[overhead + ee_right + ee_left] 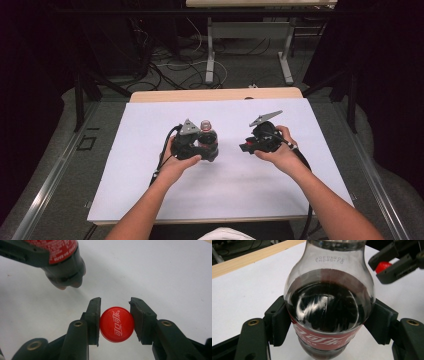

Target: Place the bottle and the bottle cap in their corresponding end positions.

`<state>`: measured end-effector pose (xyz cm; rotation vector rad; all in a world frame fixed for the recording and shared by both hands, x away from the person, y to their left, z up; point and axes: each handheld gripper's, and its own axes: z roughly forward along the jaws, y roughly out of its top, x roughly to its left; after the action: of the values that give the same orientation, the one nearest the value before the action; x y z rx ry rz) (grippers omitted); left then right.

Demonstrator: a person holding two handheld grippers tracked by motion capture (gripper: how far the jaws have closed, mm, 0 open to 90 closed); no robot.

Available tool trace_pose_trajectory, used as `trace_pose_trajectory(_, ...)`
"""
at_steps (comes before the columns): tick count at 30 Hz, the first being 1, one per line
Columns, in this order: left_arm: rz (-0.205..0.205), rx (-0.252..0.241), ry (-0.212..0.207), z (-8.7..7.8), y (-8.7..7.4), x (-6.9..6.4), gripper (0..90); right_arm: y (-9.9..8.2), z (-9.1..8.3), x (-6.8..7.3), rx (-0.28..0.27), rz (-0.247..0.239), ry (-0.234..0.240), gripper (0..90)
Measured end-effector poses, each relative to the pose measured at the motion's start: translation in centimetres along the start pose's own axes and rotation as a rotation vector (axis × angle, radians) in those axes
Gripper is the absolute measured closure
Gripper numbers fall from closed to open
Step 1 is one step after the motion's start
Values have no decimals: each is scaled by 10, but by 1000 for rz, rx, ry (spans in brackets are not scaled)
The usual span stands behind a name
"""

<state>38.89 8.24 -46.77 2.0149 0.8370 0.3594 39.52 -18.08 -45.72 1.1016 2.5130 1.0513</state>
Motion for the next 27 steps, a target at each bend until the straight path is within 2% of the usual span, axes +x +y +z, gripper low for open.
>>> trace_pose_trajectory(1, -8, -10, -1, 2, 2, 0, 299, -2, 1, -2, -10, -1, 2, 612)
trace_pose_trajectory(2, -7, -11, -5, 5, 5, 0, 299, -4, 1, -2, -13, 19, -10, 612)
trace_pose_trajectory(5, -5, -20, 1, 14, 15, 2, 299, -9, 1, -8, -32, 18, -18, 612)
trace_pose_trajectory(7, -8, -12, -3, 19, 22, 6, 299, -11, 0, -10, -35, 26, -27, 612)
trace_pose_trajectory(10, -16, -31, 8, 30, 31, 11, 300, -14, -1, -13, -38, 44, -30, 612)
trace_pose_trajectory(13, -22, -30, 17, 41, 38, 16, 299, -16, -1, -15, -41, 42, -30, 612)
trace_pose_trajectory(18, -19, -19, 47, 59, 42, 22, 299, -17, -1, -15, -38, 45, -32, 612)
trace_pose_trajectory(20, -36, -23, 56, 67, 41, 22, 299, -17, 0, -16, -41, 37, -27, 612)
trace_pose_trajectory(24, -18, -6, 72, 79, 37, 25, 299, -16, 0, -16, -39, 51, -20, 612)
trace_pose_trajectory(27, -19, 0, 74, 87, 33, 26, 298, -16, 1, -16, -34, 50, -24, 612)
